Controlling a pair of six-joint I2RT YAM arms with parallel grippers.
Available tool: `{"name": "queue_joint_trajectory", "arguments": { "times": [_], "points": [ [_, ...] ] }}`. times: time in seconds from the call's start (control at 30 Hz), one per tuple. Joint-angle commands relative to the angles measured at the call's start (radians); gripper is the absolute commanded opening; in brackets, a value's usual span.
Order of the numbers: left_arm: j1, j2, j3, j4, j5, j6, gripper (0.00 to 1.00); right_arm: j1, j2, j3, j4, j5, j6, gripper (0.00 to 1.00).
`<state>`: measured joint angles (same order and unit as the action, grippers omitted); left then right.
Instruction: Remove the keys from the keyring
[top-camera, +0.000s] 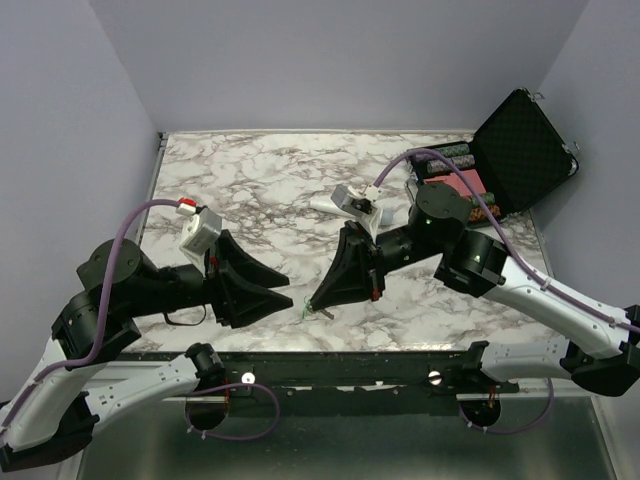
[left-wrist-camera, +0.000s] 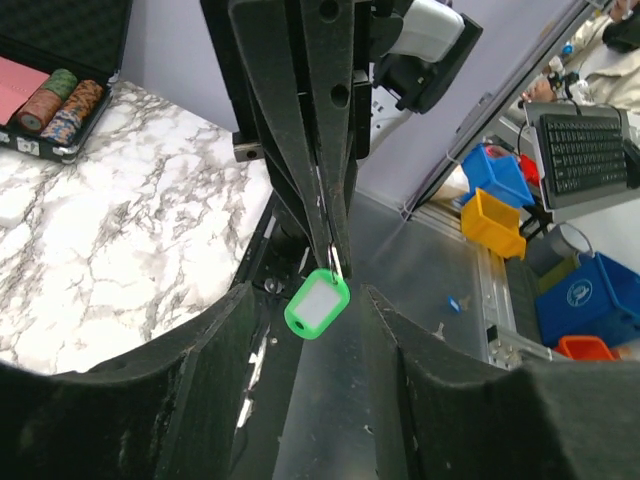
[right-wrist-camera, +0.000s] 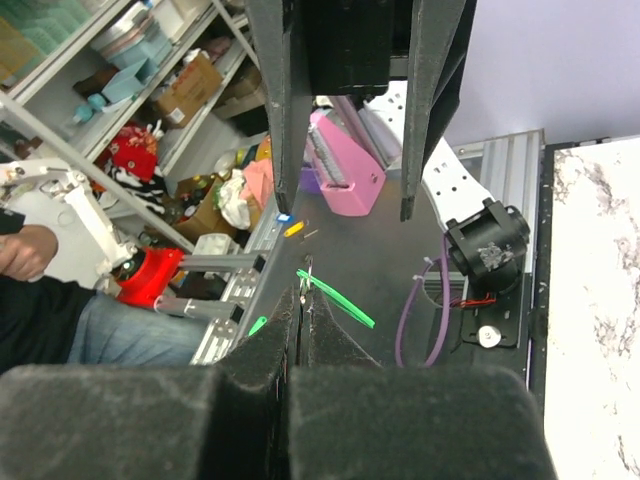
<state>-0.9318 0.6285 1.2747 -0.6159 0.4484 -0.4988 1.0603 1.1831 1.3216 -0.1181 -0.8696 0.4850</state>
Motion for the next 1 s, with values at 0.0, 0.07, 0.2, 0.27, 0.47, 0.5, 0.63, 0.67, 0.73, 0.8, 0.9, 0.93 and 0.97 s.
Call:
{"name": "queue_joint_trajectory", "arguments": {
  "times": [0.0,0.07,0.2,0.27,0.47,0.5,0.63,0.67,0.73,0.8,0.9,0.93,0.97],
  "points": [
    [-0.007,0.075,0.069,-0.048,0.091,0.042,0.51,0.0,0.035,0.048,-0.097,-0.092,-0.031,0.01],
    [-0.007,0.095,0.078,-0.051,0.113,0.043,0.49,0.0,0.047,0.063,-0.114,-0.091,-0.039,0.01],
    [-0.007,0.106,0.08,-0.045,0.121,0.039,0.48,0.001,0.067,0.087,-0.13,-0.098,-0.04,0.01],
    [-0.007,0.117,0.089,-0.064,0.124,0.045,0.47,0.001,0.073,0.096,-0.127,-0.098,-0.039,0.01],
    [-0.007,0.134,0.126,-0.145,0.127,0.063,0.39,0.0,0.084,0.108,-0.129,-0.092,-0.043,0.01],
    [-0.007,0.135,0.127,-0.153,0.127,0.065,0.38,0.0,0.087,0.108,-0.129,-0.092,-0.042,0.01],
    [-0.007,0.149,0.135,-0.182,0.136,0.071,0.3,0.0,0.104,0.114,-0.129,-0.089,-0.045,0.01],
    [-0.007,0.151,0.132,-0.183,0.139,0.071,0.28,0.0,0.107,0.119,-0.129,-0.091,-0.043,0.01],
    [-0.007,0.152,0.129,-0.18,0.147,0.069,0.25,0.0,0.115,0.129,-0.135,-0.091,-0.051,0.01],
    [-0.007,0.155,0.127,-0.176,0.153,0.066,0.2,0.0,0.119,0.133,-0.143,-0.092,-0.052,0.01],
    [-0.007,0.16,0.127,-0.173,0.151,0.066,0.06,0.0,0.124,0.136,-0.146,-0.091,-0.057,0.01],
    [-0.009,0.162,0.127,-0.176,0.153,0.066,0.0,0.0,0.124,0.134,-0.146,-0.091,-0.059,0.01],
    [-0.007,0.165,0.127,-0.179,0.151,0.066,0.0,0.0,0.122,0.131,-0.144,-0.092,-0.06,0.01]
  ]
}}
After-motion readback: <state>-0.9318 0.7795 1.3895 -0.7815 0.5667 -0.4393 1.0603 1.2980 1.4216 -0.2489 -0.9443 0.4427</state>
